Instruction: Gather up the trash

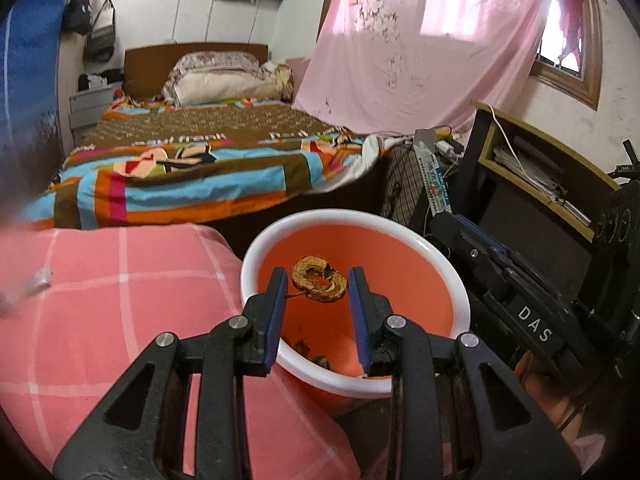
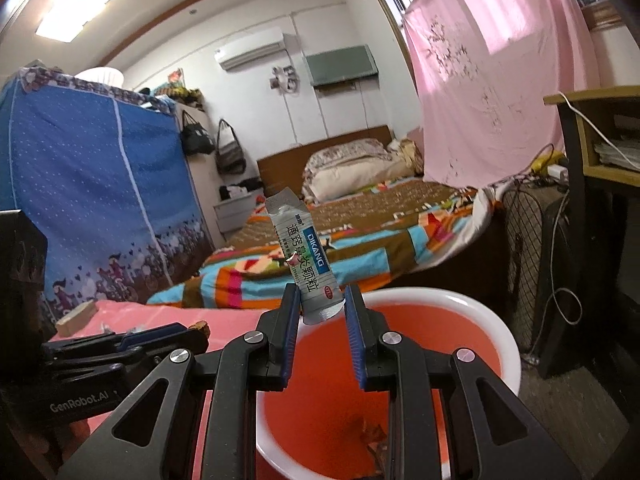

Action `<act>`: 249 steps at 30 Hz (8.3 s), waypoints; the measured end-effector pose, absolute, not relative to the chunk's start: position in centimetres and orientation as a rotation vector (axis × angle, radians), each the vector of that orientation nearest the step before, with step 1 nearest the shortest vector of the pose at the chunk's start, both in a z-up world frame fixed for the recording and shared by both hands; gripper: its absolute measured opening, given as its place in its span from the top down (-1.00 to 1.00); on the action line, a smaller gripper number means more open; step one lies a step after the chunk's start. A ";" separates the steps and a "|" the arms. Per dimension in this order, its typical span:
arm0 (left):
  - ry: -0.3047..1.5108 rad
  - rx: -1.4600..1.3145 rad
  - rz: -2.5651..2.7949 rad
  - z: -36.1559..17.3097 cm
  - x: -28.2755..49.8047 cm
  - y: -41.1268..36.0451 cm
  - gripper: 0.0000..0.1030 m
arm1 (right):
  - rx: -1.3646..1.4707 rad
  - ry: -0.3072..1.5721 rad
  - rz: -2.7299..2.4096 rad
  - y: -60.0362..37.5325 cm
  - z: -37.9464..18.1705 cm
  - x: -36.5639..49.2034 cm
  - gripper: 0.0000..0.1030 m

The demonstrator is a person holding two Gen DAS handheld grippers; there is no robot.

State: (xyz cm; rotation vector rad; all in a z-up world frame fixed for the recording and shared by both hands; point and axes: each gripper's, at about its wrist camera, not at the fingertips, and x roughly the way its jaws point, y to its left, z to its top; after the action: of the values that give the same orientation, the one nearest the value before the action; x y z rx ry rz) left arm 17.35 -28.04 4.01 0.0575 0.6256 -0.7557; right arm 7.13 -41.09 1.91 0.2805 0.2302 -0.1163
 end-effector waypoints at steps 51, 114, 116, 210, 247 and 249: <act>0.581 -0.121 -0.534 5.8 20.0 -20.0 -0.70 | 0.348 0.251 -0.128 -39.9 3.0 9.2 -0.68; 0.594 -0.215 -0.080 2.0 28.0 -1.1 -1.00 | -0.014 0.203 0.126 -21.3 3.8 22.5 -1.00; 0.634 -0.218 -0.099 1.7 28.7 -1.4 -1.00 | -0.008 0.270 0.120 -21.4 3.4 23.4 -1.00; 0.823 -0.202 -0.268 -0.3 27.9 -0.7 0.57 | -0.118 0.805 0.640 -14.7 -1.7 28.8 0.22; 0.549 -0.060 -0.304 3.5 22.2 -4.7 0.58 | 0.050 0.474 0.425 -20.1 1.4 21.3 0.55; 0.585 -0.065 -0.300 3.0 22.5 -4.6 0.58 | 0.056 0.490 0.436 -20.3 1.1 21.5 0.55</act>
State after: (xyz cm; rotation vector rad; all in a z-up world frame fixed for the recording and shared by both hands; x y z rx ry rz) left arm 22.46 -4.62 2.97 -0.0647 0.5846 -0.2998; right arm 21.47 -20.25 1.10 0.0556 0.4902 0.4360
